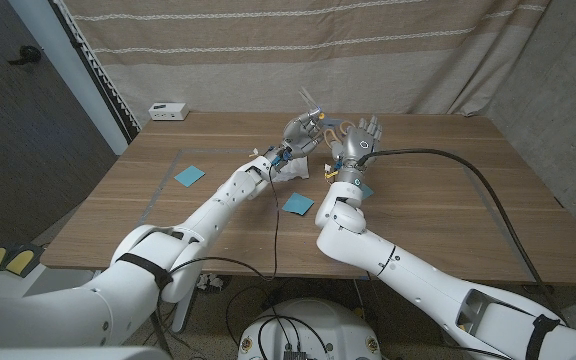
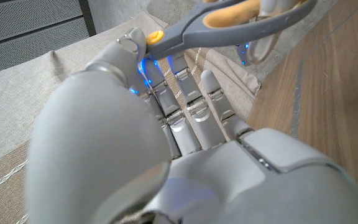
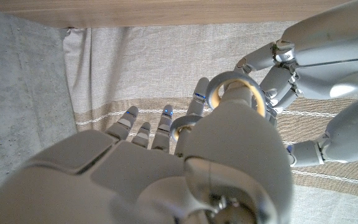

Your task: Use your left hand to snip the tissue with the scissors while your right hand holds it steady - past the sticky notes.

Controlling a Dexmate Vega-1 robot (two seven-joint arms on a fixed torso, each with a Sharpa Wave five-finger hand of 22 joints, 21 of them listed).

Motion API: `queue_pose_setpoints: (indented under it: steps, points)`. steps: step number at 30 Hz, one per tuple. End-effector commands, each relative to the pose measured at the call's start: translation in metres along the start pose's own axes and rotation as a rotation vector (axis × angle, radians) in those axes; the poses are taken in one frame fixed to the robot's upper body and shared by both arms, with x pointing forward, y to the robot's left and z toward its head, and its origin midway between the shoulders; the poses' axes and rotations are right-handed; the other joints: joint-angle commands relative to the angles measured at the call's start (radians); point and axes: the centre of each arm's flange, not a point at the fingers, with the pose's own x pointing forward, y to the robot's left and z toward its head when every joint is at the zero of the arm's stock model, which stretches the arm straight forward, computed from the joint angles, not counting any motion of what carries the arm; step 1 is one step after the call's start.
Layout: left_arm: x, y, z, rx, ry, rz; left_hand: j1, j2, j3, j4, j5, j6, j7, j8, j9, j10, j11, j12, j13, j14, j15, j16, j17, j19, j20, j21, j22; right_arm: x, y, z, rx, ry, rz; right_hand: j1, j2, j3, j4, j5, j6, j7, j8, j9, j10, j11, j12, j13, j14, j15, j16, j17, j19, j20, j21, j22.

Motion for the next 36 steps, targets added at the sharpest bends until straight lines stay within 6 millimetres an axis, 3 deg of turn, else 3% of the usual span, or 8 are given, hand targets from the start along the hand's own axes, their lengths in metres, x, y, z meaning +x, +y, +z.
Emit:
queue_pose_setpoints:
  steps: [1,5,10,22,26,30,32,36]
  points:
    - [-0.0015,0.003,0.0025,-0.006,-0.007,0.0,0.016,0.024,0.017,0.011,0.005,-0.006,-0.002,-0.001,0.001,-0.003,-0.007,0.01,0.0,0.131,-0.1,0.016,0.001,-0.001,-0.114,0.006,0.004,0.0009,0.0006,0.0017,0.016,0.011,-0.014,0.017,0.004,0.005,0.001,0.006,0.039,0.0,0.029,0.019,0.032,-0.007,0.011,0.003,0.022,0.002,0.009,0.004,0.017,0.0,0.012,0.003]
    - [-0.0014,0.0027,0.0031,0.001,-0.003,-0.008,0.016,0.023,0.017,0.011,0.004,-0.006,-0.002,-0.001,0.0,-0.001,-0.008,0.011,0.0,0.13,-0.1,0.016,0.001,-0.001,-0.114,0.007,0.004,0.0013,0.001,0.0013,0.023,0.012,-0.012,0.023,0.017,0.015,0.003,-0.002,0.071,0.01,0.058,0.039,0.062,-0.008,0.018,0.003,0.044,0.0,0.014,0.006,0.03,0.003,0.015,0.004]
    - [-0.0005,0.0032,0.0036,0.006,-0.005,-0.024,0.016,0.024,0.018,0.011,0.004,-0.018,-0.001,-0.006,0.0,-0.004,-0.008,0.013,0.004,0.129,-0.1,0.016,0.001,0.0,-0.113,0.007,0.004,0.0016,0.0016,0.0006,0.03,0.019,-0.008,0.044,0.029,0.045,0.0,-0.037,0.133,0.01,0.146,0.108,0.121,-0.029,0.031,0.008,0.089,-0.014,0.022,0.011,0.057,0.003,0.021,0.006]
    - [-0.0013,0.0038,0.0044,0.026,-0.011,-0.005,0.015,0.028,0.017,0.013,-0.001,-0.041,-0.012,-0.024,-0.014,-0.013,-0.011,0.019,0.01,0.125,-0.1,0.015,0.002,0.001,-0.113,0.01,0.004,0.0021,0.0013,-0.0003,0.041,0.022,-0.002,0.029,0.034,0.065,0.02,-0.073,0.137,0.01,0.225,0.192,0.134,-0.03,0.033,0.018,0.116,-0.029,0.023,0.016,0.084,-0.004,0.028,0.009]
    - [-0.0021,0.0006,0.0075,0.05,-0.026,-0.009,0.015,0.03,0.015,0.013,-0.004,-0.042,-0.013,-0.03,-0.021,-0.015,-0.013,0.022,0.012,0.125,-0.1,0.014,0.002,0.001,-0.113,0.011,0.005,0.0034,0.001,-0.001,0.049,0.019,0.016,0.008,0.056,0.093,0.05,-0.095,0.107,0.024,0.278,0.265,0.129,-0.025,0.03,0.024,0.117,-0.029,0.02,0.022,0.081,-0.008,0.026,0.013]
    - [-0.0026,-0.0035,0.0106,0.072,-0.046,-0.008,0.015,0.032,0.014,0.013,-0.008,-0.046,-0.013,-0.036,-0.029,-0.02,-0.013,0.025,0.017,0.126,-0.1,0.015,0.003,0.001,-0.112,0.011,0.005,0.0047,0.0015,-0.0031,0.067,0.014,0.028,-0.02,0.063,0.16,0.105,-0.131,0.085,0.046,0.385,0.4,0.119,-0.026,0.025,0.031,0.115,-0.039,0.018,0.03,0.077,-0.011,0.026,0.017]
    - [-0.0027,-0.004,0.0107,0.071,-0.047,-0.004,0.015,0.033,0.014,0.013,-0.008,-0.045,-0.011,-0.036,-0.029,-0.021,-0.013,0.025,0.016,0.126,-0.1,0.015,0.003,0.001,-0.112,0.012,0.005,0.005,0.0012,-0.0038,0.076,0.007,0.03,-0.045,0.068,0.208,0.15,-0.151,0.062,0.057,0.442,0.479,0.105,-0.03,0.02,0.035,0.098,-0.053,0.013,0.035,0.061,-0.024,0.023,0.02]
    - [-0.0023,-0.0033,0.0088,0.077,-0.034,-0.002,0.016,0.036,0.013,0.014,-0.012,-0.049,-0.017,-0.039,-0.03,-0.026,-0.012,0.028,0.021,0.126,-0.1,0.014,0.003,0.0,-0.113,0.013,0.006,0.0052,0.0007,-0.0049,0.092,0.001,0.027,-0.067,0.073,0.261,0.192,-0.173,0.029,0.056,0.492,0.555,0.09,-0.047,0.015,0.04,0.082,-0.063,0.011,0.038,0.038,-0.031,0.019,0.022]
